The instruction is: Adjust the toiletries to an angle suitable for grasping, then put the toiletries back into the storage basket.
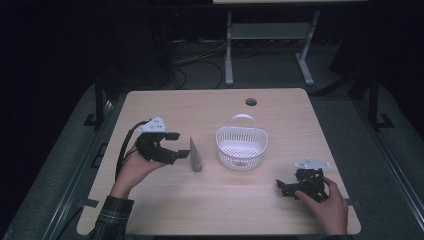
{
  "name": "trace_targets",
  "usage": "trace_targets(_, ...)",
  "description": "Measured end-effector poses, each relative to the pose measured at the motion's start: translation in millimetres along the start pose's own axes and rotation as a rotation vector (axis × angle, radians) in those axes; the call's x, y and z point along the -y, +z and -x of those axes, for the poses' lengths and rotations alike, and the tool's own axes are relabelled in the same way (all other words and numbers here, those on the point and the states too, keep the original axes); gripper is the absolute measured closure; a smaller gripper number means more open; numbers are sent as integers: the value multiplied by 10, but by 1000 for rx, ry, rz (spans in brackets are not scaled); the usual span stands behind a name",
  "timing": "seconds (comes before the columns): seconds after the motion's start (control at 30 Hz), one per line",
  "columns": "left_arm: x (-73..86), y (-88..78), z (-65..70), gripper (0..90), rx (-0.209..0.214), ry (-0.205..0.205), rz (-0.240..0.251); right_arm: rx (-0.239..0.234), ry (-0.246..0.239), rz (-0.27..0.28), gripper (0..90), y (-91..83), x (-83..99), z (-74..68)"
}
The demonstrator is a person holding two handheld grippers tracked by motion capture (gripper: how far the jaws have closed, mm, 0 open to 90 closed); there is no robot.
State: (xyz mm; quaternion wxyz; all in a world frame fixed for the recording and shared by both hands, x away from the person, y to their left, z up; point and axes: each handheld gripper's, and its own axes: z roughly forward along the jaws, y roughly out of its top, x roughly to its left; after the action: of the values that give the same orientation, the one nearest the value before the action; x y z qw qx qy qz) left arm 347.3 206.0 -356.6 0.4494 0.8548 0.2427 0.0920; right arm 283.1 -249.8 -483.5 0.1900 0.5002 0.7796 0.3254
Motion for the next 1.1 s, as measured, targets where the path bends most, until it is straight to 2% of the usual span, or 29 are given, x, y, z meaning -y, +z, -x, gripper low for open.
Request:
trace_targets(0.1,-15,32,17,134,6,20,-2,0,0,0,0,1,0,1)
trace_targets(0.33,-100,91,48,129,23,68,-9,1,0,0,0,0,0,0)
trace_targets(0.67,-182,237,87,128,43,96,-10,2,-2,1,0,1,0,1)
trace_targets(0.97,-189,360,96,128,59,103,-17,2,-1,1,0,2,-1,2)
trace_targets(1.1,-184,406,108,129,52,115,-31,2,-1,1,0,2,-1,1)
